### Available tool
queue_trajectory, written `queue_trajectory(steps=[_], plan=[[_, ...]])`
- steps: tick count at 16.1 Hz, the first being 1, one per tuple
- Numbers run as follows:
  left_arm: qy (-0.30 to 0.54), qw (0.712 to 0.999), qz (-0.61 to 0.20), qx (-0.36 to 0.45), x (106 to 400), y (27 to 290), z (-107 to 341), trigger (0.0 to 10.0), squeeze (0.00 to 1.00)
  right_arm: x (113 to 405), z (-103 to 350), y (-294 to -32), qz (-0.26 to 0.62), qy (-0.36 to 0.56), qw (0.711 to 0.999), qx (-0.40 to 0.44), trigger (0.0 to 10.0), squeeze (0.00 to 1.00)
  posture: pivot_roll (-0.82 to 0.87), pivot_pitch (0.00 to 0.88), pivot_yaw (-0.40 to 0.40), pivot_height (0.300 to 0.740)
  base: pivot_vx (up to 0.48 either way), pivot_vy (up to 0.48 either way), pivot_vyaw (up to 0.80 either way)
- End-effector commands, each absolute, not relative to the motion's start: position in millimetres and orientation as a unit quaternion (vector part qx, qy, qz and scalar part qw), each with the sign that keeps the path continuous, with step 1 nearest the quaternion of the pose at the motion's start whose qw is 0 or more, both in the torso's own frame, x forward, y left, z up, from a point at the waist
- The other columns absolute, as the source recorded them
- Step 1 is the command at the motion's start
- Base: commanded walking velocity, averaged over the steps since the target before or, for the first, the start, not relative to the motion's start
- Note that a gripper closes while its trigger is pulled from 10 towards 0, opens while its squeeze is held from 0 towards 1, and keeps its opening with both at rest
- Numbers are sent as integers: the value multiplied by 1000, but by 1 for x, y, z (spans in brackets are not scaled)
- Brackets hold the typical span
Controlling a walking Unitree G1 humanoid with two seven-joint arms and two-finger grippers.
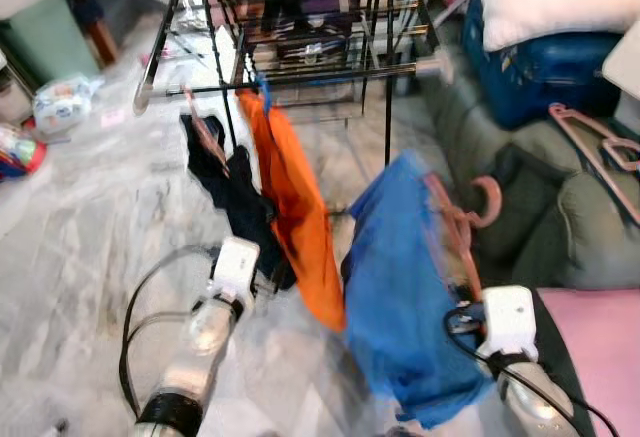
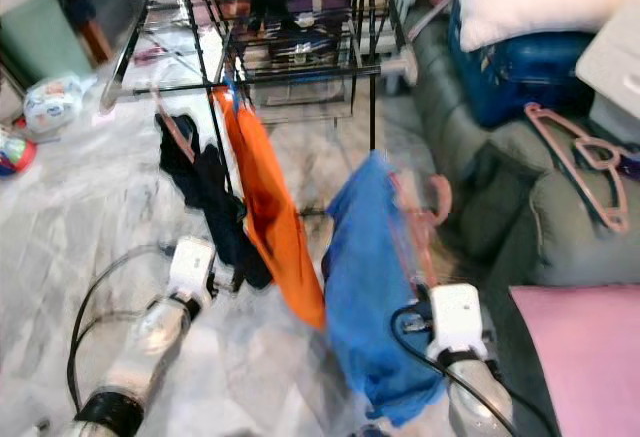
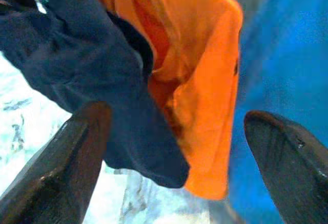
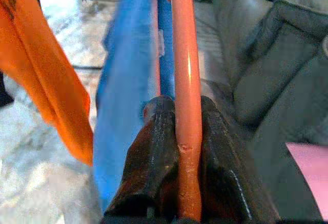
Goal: Hang hanger
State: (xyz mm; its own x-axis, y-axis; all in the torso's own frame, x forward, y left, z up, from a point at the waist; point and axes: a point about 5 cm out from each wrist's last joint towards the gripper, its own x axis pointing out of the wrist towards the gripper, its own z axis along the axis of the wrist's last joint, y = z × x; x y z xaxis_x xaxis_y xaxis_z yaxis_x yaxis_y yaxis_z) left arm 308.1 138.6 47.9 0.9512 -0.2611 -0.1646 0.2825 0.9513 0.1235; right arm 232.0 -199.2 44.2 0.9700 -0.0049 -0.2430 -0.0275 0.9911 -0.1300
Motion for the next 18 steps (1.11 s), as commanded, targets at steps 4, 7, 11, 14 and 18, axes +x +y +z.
queue_trajectory(steps=[4,7,11,14,18], plan=[[84,988,-103,73,310,149,43,10000,0,244,43,-187,28,119,990,-65,10000,0,-104,20,30,740,0,0,0],[86,989,-105,61,313,150,43,10000,0,251,44,-183,30,116,991,-61,10000,0,-112,20,45,740,0,0,0],[93,986,-119,67,312,147,40,10000,0,245,37,-177,28,122,991,-54,10000,0,-139,27,61,740,0,0,0],[93,986,-124,60,316,143,42,10000,0,242,33,-175,26,126,990,-51,10000,0,-142,33,64,740,0,0,0],[100,984,-131,62,311,144,36,10000,0,239,34,-180,17,121,992,-42,10000,0,-147,50,70,740,0,380,0]])
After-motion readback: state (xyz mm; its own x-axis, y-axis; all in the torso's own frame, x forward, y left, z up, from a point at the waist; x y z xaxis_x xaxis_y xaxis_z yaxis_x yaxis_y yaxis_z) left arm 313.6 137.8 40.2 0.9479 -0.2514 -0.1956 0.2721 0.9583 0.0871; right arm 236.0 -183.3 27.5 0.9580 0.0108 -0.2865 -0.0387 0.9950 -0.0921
